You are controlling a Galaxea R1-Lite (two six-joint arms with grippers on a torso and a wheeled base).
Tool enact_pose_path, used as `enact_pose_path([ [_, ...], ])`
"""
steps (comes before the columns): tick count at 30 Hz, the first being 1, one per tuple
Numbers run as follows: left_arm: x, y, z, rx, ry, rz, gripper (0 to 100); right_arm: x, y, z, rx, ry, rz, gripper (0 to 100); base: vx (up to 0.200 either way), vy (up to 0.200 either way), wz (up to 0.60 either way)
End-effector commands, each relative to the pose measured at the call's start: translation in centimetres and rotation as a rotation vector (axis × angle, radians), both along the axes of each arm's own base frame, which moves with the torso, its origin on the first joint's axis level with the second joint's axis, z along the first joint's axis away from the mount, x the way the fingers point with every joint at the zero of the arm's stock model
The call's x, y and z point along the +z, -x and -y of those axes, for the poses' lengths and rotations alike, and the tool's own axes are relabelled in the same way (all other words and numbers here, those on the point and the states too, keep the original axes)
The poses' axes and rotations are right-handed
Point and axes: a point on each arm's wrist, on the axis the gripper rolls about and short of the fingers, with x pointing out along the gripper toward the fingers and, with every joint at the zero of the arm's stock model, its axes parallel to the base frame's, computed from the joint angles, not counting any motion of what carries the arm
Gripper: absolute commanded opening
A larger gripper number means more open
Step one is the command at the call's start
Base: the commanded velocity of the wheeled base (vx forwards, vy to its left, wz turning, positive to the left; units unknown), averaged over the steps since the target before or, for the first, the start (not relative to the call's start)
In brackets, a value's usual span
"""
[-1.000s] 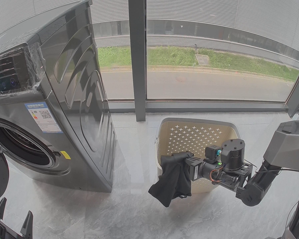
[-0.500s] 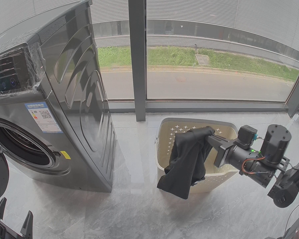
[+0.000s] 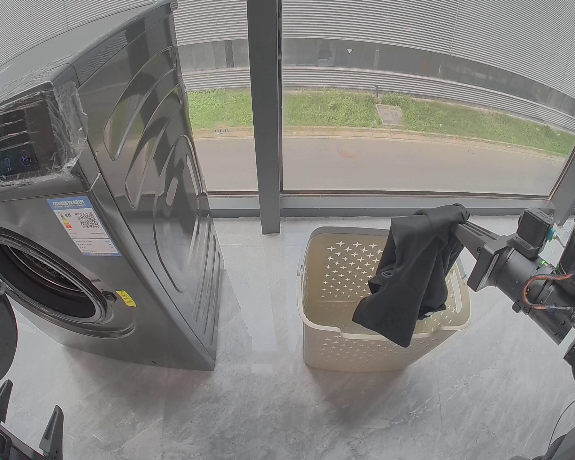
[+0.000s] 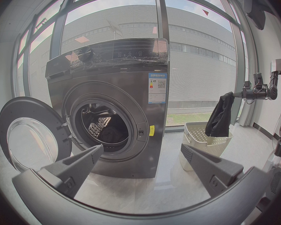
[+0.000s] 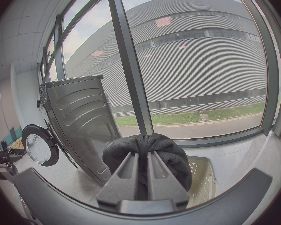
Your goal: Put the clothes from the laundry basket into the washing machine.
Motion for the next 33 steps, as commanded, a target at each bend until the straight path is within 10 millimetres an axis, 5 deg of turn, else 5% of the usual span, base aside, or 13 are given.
enact_pose_path([
  [1,-0.4,0.0,0.0,0.001,-0.001,0.002,100,1.7,0.9,0.6,-0.012,-0.024,0.045,0,0.000,0.000,0.00],
  [16,-0.4,0.0,0.0,0.003,0.012,0.002,100,0.5,1.4,0.9,-0.056,0.003,-0.012,0,-0.160,0.000,0.00],
  [22,-0.4,0.0,0.0,0.003,0.009,0.002,100,0.6,1.4,0.9,-0.055,-0.002,-0.007,0,0.000,0.000,0.00],
  [33,-0.4,0.0,0.0,0.003,0.017,0.001,100,0.3,1.4,0.6,-0.075,0.005,-0.018,0,0.000,0.200,0.00],
])
